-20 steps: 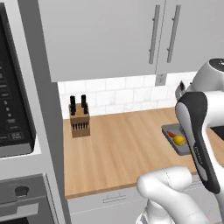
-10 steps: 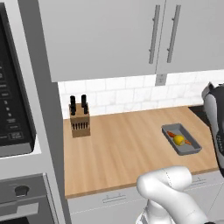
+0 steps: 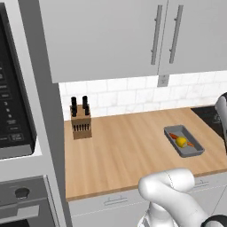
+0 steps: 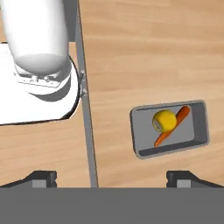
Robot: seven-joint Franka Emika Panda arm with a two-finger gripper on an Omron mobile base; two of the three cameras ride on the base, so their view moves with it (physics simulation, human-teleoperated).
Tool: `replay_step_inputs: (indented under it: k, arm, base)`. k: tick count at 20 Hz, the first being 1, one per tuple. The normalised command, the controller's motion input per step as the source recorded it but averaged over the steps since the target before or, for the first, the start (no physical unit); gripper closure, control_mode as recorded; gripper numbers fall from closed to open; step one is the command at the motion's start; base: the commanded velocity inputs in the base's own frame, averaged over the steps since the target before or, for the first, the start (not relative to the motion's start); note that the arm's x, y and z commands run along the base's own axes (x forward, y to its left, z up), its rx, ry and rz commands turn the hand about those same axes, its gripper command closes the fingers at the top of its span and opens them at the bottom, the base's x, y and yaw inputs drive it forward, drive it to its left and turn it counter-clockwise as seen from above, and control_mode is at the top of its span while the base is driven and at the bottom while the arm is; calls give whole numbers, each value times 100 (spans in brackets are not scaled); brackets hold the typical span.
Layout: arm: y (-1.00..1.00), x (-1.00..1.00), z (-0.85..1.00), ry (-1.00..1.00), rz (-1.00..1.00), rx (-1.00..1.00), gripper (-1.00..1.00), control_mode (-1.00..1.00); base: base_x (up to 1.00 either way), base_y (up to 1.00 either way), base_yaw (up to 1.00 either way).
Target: Take the meat container that has the chicken drumstick and place it on the second highest rack of the freezer. Then take the vegetable container that has the carrot and lemon and place it on the highest rack of the freezer.
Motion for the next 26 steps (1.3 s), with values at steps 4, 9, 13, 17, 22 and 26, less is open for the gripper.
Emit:
replay_step_inputs:
  k: [4, 9, 13, 17, 22, 26]
  arm:
    - [-21, 35, -100, 3, 6, -13, -100, -100]
    - [-3, 48, -95, 7, 5, -11, -100, -100]
    - [-8, 47, -98, 4, 6, -1, -100, -100]
    - [-33, 47, -55, 6, 13, 7, -100, -100]
    - [-35, 50, -26, 13, 10, 10, -100, -100]
    - [-1, 31, 0, 15, 0, 5, -100, -100]
  base:
    - [0, 0, 0]
    - [0, 0, 0]
    - [0, 0, 0]
    - [0, 0, 0]
    - [0, 0, 0]
    - [0, 0, 0]
